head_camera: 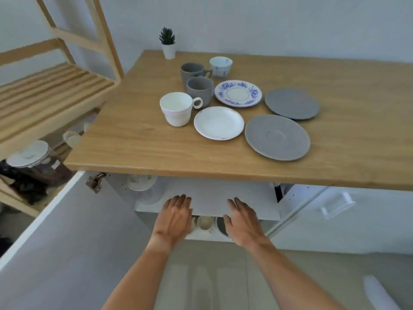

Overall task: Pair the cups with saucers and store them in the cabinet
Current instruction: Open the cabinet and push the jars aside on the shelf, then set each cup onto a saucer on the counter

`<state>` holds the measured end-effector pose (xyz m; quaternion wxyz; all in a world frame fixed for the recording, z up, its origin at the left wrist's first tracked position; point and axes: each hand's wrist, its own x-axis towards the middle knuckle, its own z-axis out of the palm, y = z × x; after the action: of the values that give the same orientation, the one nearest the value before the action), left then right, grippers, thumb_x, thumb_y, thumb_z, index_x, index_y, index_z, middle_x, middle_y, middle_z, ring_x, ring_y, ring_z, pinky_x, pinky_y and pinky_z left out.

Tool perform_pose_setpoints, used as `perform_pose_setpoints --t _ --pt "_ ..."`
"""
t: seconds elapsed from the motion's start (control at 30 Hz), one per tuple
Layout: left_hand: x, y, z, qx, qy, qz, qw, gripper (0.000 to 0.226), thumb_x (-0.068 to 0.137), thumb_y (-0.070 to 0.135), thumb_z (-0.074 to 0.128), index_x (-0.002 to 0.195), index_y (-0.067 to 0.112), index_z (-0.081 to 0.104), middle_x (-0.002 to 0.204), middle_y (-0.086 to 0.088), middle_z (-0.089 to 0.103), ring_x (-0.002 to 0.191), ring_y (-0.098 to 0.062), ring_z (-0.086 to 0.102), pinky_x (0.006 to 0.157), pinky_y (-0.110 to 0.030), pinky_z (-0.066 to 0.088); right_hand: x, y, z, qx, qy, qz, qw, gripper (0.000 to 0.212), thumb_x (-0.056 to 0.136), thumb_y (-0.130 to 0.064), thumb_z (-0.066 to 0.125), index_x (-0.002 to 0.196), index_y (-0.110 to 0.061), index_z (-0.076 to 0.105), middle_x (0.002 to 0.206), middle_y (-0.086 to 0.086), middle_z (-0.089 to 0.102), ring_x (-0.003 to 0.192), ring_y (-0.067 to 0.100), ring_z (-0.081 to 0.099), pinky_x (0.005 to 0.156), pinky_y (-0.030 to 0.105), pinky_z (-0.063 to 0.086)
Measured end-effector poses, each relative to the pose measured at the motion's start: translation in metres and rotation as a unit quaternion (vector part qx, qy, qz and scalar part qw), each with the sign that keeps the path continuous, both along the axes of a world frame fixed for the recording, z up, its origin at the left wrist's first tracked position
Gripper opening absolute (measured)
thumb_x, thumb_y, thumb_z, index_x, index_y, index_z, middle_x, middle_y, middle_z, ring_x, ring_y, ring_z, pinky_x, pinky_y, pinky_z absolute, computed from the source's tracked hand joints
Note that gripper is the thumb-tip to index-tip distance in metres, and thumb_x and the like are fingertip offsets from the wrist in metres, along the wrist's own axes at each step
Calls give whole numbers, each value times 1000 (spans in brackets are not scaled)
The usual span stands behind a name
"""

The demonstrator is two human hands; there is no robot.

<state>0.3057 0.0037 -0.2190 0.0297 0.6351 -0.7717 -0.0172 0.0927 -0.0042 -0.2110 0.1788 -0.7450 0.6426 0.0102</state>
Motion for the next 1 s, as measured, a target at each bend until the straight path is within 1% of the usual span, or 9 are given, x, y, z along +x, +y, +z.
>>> perform_pose_setpoints --t 0.1,0.3,0.43,0.53,0.6,0.67,0.8,0.93,1.0 --pt "-2 38 63 17 40 6 999 42 83 25 36 104 11 70 104 -8 72 92 -26 70 74 -35 59 -13 41 66 -32 -55 -9 998 49 102 -25 37 150 -13 36 149 6 43 128 22 49 107 35 40" --pt "-10 71 192 4 106 69 992 39 85 27 35 102 15 68 98 1 71 85 -23 69 68 -33 56 -38 68 192 -87 -89 -68 990 42 97 -21 45 139 -16 49 122 3 56 105 22 59 90 33 48" --pt "-11 48 248 -40 111 92 989 39 90 27 35 112 15 65 108 -1 69 91 -25 66 77 -38 54 -50 39 249 -128 -126 -124 976 41 97 -16 50 137 -13 50 119 7 55 106 25 58 88 32 47" --pt "-11 31 274 -53 138 126 981 32 93 20 51 122 12 60 117 -7 66 97 -31 64 81 -42 50 -50 18 269 -76 -111 -168 976 49 97 -21 47 145 -14 40 128 12 48 114 30 53 96 38 43" --pt "-7 16 286 -56 139 132 980 34 92 19 53 125 11 58 117 -10 65 98 -31 63 81 -41 49 -46 6 275 -15 -89 -201 975 56 98 -27 45 151 -15 31 139 17 40 127 34 45 105 43 38" --pt "-2 -1 293 -71 125 124 982 34 89 18 56 122 10 59 113 -10 66 94 -30 63 77 -40 49 -45 -6 278 34 -74 -225 971 65 98 -33 44 156 -17 20 152 21 27 138 37 32 112 47 32" --pt "6 -52 297 -104 87 100 986 38 79 20 67 115 9 62 106 -12 68 88 -32 64 74 -40 50 -49 -39 278 72 -78 -249 963 82 93 -46 53 158 -21 10 157 19 19 142 36 26 115 45 30" --pt "2 -117 306 -74 100 103 987 41 81 35 64 113 10 57 109 -11 63 97 -34 59 82 -41 44 -54 -70 276 98 -61 -245 963 110 72 -60 71 157 -26 10 154 14 18 142 34 25 116 44 27" --pt "-1 -148 305 -32 93 118 988 54 82 49 59 121 14 50 117 -9 58 106 -32 55 89 -40 41 -55 -80 271 110 -42 -235 965 119 63 -62 76 155 -27 10 154 13 17 142 34 24 115 45 26"
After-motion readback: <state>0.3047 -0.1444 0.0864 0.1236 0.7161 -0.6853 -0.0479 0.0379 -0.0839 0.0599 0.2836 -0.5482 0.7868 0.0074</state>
